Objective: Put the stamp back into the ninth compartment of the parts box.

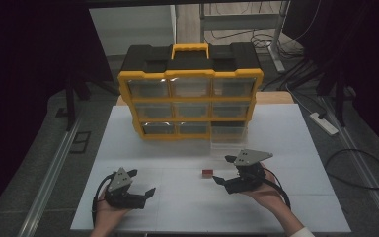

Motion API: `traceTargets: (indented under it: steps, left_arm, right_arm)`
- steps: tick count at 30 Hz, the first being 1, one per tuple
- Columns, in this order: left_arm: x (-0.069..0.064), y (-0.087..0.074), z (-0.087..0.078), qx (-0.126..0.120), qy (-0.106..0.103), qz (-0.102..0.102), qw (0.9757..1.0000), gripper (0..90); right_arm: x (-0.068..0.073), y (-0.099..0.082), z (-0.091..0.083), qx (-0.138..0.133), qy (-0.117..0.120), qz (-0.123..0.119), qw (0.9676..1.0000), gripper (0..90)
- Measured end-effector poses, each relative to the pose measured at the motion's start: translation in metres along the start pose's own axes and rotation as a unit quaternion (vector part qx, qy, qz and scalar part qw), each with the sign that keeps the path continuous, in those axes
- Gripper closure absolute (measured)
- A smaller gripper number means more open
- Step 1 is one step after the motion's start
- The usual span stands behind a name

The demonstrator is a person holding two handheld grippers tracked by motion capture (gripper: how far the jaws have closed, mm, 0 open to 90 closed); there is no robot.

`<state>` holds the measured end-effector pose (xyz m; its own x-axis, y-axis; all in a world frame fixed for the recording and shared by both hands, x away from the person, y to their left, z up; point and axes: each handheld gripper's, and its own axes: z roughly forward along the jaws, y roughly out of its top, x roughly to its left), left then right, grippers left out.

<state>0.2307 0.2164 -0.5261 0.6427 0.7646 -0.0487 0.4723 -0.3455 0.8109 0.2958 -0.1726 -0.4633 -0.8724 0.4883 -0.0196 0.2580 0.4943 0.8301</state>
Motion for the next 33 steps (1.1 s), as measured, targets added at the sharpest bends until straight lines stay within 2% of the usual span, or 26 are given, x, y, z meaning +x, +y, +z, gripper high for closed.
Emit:
traceTargets:
  steps: [17, 28, 33]
  left_arm:
    - [0.0, 0.0, 0.0, 0.002, 0.002, 0.003, 1.0, 6.8]
    - [0.0, 0.0, 0.001, 0.003, 0.002, 0.004, 1.0, 6.9]
    - [0.0, -0.001, 0.001, 0.003, 0.002, 0.005, 1.0, 6.9]
  right_arm:
    - [0.002, 0.002, 0.028, 0.044, 0.024, -0.013, 0.9987, 20.3]
    - [-0.002, 0.001, 0.054, 0.086, 0.03, -0.018, 0.9957, 20.8]
    - [-0.005, 0.001, 0.062, 0.094, 0.034, -0.015, 0.9948, 21.7]
